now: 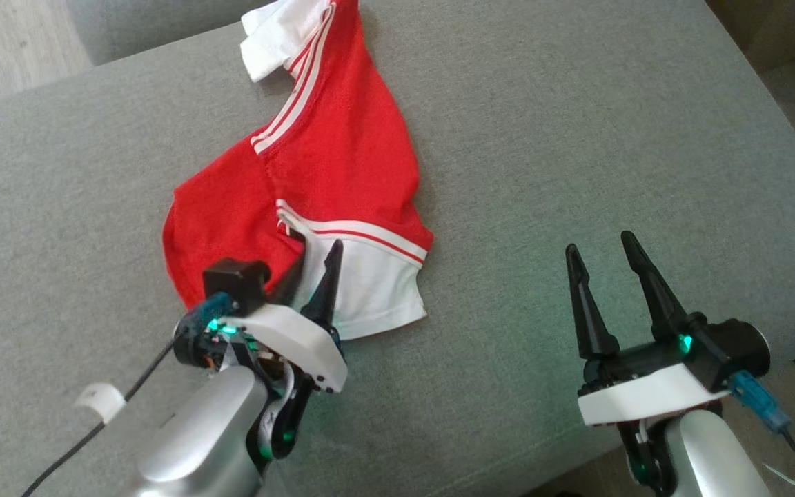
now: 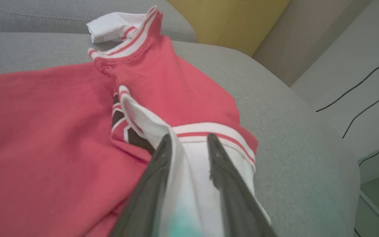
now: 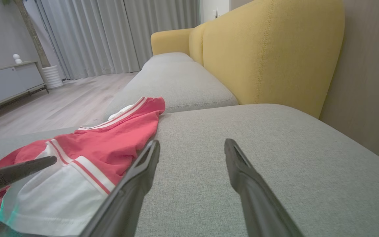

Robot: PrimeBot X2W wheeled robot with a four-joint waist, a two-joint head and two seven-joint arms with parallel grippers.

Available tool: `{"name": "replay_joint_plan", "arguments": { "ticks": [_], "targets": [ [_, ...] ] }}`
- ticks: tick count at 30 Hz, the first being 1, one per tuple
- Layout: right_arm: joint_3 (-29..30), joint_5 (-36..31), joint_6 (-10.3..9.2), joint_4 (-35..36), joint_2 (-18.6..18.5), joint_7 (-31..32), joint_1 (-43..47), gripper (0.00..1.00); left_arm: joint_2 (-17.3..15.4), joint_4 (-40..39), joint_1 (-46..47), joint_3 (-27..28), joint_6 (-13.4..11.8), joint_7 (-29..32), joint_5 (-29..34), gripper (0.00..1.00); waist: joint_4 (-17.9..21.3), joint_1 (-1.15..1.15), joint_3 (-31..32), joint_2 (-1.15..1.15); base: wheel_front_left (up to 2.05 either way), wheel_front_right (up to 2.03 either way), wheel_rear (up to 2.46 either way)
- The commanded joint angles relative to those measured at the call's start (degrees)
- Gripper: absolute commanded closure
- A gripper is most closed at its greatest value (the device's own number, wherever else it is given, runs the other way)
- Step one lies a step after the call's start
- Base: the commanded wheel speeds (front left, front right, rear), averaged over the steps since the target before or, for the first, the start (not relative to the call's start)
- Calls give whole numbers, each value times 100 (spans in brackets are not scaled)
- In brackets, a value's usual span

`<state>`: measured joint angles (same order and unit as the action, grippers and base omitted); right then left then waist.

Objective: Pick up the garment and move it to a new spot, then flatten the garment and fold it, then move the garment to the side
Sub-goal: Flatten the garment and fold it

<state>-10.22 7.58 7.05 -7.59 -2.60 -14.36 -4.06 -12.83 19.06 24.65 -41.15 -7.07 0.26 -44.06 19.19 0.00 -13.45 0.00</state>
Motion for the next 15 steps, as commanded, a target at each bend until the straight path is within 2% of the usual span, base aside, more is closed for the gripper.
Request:
{"name": "replay_joint_plan", "arguments": {
  "ticks": [1,2,9,15],
  "targets": [
    [-107,50,44,151,-28,-63,-64,0,-109,-207,145,114,-34,24,86,75,11,0,5,0,0,0,0],
    [-118,57,44,149,-28,-63,-68,0,-128,-218,138,89,-49,51,107,100,24,0,9,0,0,0,0],
    [-170,108,44,133,-28,-63,-98,0,-157,-404,247,-46,-20,171,200,100,142,0,12,0,0,0,0],
    [-275,210,44,128,-28,-63,-146,0,128,-765,818,-278,114,517,277,100,415,0,-6,0,0,0,0]
  ]
}}
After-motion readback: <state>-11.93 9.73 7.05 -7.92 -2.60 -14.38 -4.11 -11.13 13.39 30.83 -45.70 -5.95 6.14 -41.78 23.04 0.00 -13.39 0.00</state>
